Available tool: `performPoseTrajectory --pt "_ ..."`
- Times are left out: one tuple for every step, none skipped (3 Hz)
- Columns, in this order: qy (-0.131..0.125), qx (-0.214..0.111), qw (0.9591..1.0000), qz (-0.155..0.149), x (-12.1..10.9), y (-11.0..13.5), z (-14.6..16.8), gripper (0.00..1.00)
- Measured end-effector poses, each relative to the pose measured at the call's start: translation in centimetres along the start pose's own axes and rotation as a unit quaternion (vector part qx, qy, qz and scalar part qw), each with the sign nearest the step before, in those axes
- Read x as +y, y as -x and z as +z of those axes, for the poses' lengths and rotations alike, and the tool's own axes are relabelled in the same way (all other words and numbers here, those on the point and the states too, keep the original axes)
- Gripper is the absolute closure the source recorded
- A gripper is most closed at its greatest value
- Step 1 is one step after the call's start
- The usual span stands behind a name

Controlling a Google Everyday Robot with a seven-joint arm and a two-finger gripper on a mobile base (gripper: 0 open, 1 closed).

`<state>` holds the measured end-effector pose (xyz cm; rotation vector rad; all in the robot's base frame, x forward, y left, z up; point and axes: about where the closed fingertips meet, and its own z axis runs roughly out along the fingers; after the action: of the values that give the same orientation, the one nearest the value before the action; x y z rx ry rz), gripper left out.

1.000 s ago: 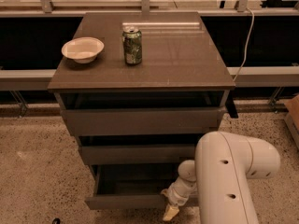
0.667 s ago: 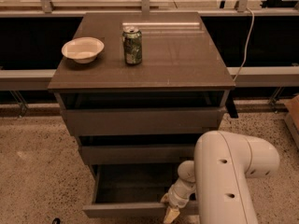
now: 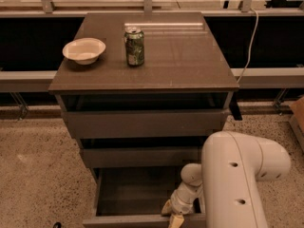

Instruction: Open bottom drawer

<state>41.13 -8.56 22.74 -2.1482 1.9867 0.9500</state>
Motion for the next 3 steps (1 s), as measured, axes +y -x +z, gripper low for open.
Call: performPoseTrajectory --pt "0.003 0.001 1.0 -0.001 0.2 0.1 0.0 0.11" --pt "0.004 0.0 1.0 -0.001 0.3 0.1 0.1 0.0" --pt "-0.024 -0.02 0.9995 -0.001 0.7 -0.7 -1.1 0.0"
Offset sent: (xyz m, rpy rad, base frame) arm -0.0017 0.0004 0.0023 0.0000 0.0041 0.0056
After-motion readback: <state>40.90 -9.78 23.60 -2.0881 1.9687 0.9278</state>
